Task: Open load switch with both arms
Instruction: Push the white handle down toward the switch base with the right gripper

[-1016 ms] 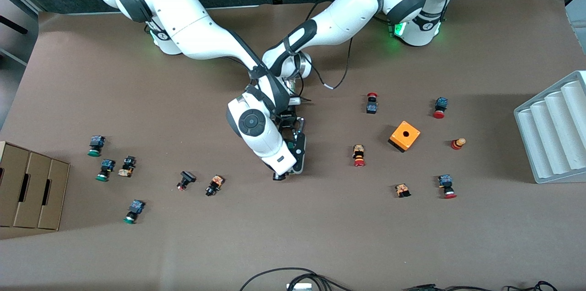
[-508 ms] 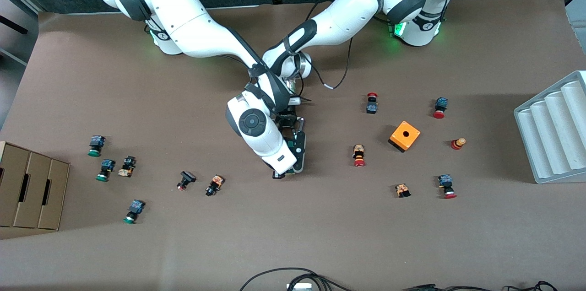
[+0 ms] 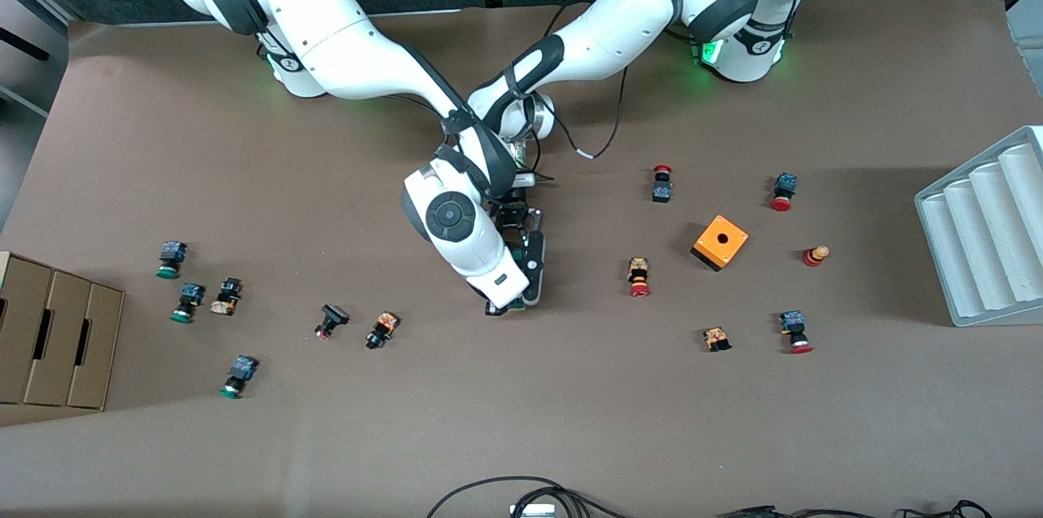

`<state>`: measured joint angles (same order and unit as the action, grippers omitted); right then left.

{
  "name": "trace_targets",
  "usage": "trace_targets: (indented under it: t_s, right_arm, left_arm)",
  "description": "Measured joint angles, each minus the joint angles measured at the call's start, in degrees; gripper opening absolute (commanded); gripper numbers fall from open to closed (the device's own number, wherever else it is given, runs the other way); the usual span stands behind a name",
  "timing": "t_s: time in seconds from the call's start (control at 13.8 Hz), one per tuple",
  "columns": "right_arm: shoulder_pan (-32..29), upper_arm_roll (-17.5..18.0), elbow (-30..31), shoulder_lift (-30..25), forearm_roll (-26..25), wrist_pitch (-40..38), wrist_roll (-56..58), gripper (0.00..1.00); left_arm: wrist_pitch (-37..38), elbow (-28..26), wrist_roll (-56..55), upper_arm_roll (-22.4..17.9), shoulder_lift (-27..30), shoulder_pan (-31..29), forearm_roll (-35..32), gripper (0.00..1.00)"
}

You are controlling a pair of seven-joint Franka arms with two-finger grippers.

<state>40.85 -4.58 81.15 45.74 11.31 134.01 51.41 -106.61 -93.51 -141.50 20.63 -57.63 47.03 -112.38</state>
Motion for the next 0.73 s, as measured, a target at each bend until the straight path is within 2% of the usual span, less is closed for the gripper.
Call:
trace_targets:
  t_s: [0.73]
  right_arm:
    - [0.2, 0.0, 0.0, -0.9, 0.0, -2.0, -0.2, 0.38]
  left_arm:
    - [0.0, 0.0, 0.0, 0.0, 0.0, 0.0, 0.0, 0.43]
